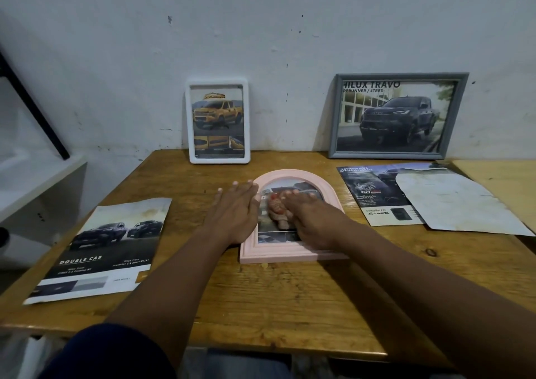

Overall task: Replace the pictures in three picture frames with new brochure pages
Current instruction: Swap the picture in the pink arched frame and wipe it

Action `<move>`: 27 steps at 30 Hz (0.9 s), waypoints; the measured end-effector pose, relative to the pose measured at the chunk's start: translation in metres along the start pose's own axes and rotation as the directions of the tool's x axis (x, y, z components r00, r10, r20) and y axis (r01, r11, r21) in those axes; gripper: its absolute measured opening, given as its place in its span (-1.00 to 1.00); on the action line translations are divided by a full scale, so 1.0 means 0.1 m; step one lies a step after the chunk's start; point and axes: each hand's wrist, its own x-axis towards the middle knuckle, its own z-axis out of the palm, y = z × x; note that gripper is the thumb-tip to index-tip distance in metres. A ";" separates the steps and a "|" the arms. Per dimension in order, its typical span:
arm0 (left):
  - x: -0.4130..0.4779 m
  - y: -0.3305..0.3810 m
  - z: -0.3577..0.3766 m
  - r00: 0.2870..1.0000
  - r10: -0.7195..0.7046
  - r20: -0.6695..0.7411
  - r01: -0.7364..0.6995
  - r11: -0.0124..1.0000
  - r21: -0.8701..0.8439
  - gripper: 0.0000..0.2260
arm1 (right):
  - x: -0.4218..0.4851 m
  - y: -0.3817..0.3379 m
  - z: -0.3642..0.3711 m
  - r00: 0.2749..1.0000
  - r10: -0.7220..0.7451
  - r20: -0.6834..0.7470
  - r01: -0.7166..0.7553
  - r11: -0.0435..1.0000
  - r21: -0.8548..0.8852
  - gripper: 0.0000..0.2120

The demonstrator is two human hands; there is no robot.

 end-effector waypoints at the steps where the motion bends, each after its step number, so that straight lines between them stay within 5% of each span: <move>1: 0.00 0.00 0.00 1.000 0.000 0.004 0.000 1.000 0.008 -0.51 | -0.06 0.00 0.00 0.998 0.060 -0.014 -0.061 0.998 -0.035 -0.45; 7: 0.00 0.05 -0.03 1.000 -0.018 0.006 0.018 1.000 0.016 -0.50 | -0.17 -0.50 0.18 0.932 0.354 -0.076 -0.356 0.935 -0.005 -0.34; 17: -0.03 0.09 -0.07 0.997 -0.071 -0.004 0.070 0.996 -0.047 -0.49 | -0.29 -0.42 0.01 1.000 0.001 -0.005 0.000 0.990 0.139 -0.57; 21: -0.03 0.06 -0.07 0.999 -0.053 -0.008 0.053 0.998 -0.015 -0.48 | -0.52 -0.24 -0.13 0.996 0.078 -0.032 -0.080 0.996 -0.049 -0.66; 27: -0.04 0.10 -0.09 0.998 -0.059 -0.013 0.059 0.998 0.004 -0.49 | -0.62 -0.65 0.15 0.929 0.246 -0.278 -0.293 0.946 -0.142 -0.62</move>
